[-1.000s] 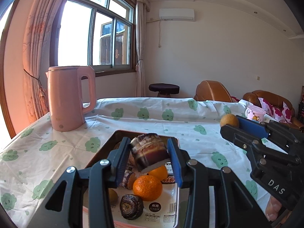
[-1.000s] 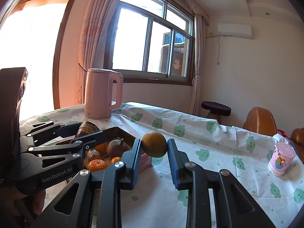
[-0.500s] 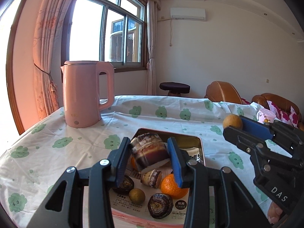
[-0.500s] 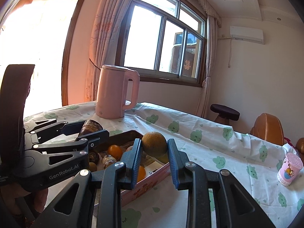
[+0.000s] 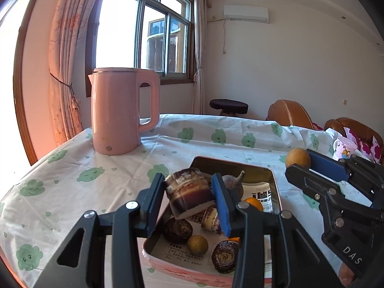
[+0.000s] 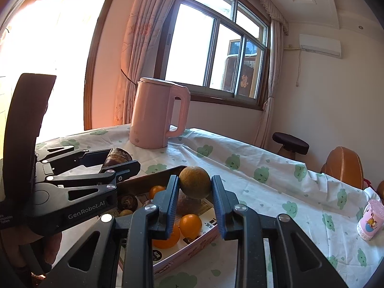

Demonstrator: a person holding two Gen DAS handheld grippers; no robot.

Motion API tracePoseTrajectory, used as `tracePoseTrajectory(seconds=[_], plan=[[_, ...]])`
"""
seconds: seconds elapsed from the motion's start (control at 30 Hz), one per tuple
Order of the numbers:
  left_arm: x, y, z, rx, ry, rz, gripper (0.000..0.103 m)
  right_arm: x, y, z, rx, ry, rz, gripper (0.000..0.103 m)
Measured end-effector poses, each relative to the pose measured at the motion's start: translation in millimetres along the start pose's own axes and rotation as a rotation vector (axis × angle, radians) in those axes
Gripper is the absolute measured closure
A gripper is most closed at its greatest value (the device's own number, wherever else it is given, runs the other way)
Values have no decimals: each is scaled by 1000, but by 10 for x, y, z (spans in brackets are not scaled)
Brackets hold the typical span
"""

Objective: Organize fruits
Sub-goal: 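Lower into the tin and open the left gripper while the right releases the fruit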

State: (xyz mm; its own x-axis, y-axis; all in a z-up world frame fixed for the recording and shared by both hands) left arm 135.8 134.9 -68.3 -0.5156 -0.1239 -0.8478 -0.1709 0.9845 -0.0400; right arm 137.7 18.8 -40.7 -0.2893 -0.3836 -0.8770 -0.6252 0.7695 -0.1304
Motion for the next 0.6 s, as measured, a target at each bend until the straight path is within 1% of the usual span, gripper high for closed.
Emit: tracePoseTrajectory(seconds=[0.3,0.6], plan=[[54,54,102,-4,38,10,61,29,109,161,-5,37,-5,74],[107,81,198,-8,74,6,61,119,102,356,-24,96,24,74]])
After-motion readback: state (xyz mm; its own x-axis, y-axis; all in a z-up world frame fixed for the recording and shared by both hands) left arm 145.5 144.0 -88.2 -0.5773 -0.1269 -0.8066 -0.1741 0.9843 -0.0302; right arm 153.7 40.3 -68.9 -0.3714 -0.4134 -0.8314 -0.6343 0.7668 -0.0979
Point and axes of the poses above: each gripper's, at about its wrist camera, not at the fingertips, and z roughly the way its jaws point, y to its left, x to its underside, the point moved 9 cm from there along z, roughly the way its jaws point, and after that the axes turned 7 degrees about y, right-handed, at the moved point
